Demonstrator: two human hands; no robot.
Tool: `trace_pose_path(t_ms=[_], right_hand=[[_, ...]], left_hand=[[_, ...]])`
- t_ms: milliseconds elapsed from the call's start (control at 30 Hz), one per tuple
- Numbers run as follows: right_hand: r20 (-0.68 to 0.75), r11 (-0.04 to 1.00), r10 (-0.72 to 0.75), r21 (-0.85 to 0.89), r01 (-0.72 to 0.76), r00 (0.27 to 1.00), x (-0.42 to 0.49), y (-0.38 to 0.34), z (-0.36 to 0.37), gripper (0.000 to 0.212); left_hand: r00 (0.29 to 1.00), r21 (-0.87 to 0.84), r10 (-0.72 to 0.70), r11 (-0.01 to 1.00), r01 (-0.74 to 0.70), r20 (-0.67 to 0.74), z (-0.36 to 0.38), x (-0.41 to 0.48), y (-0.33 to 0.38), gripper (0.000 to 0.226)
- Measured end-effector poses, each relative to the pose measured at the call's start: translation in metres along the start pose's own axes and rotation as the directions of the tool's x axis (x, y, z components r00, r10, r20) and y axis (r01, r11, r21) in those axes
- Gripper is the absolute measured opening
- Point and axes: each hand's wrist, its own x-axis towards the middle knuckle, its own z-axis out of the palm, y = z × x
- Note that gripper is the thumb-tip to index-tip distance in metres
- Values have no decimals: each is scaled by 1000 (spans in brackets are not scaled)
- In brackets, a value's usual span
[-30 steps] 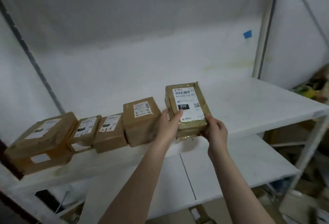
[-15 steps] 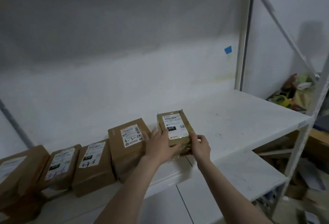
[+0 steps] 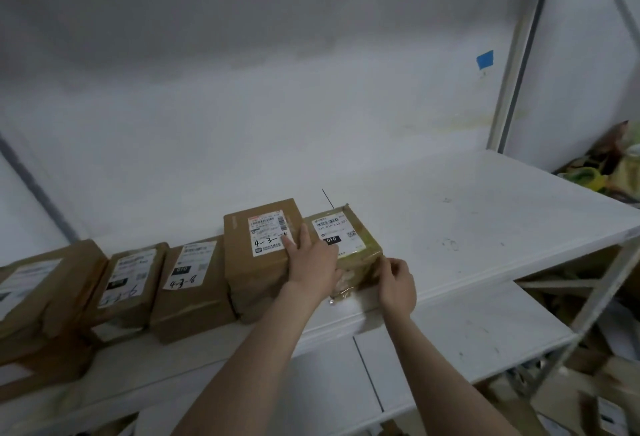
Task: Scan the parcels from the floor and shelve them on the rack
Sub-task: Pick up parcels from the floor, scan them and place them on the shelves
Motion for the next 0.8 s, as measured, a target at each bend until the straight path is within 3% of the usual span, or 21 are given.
trace_pose_path(t_ms=[200,400,467,533,700,800], right_hand=[[-25,999,41,3,-41,999,7,-5,6,47],[115,998,-6,-68,14,993,12,-2,3,35],[182,999,-34,-28,40,983,10,-1,-4,50],[205,996,-45,82,29,978,3,-3,-14,52],[-72,995,-70,64,75,995,-43,13,-31,34],[-177,991,-74,95,92,981,-78,42,-33,27]], left_hand=[[998,104,-50,993,53,-28,4,4,5,28],[994,138,-41,989,54,-97,11,6,4,35],[991,135,-22,990,40,-132,15,6,3,34],[981,125,3,992,22,-192,22,4,0,33],[946,78,46,997,-22,-321,42,-11,4,54],[893,8,136,989,-146,-430,62,-33,16,68]])
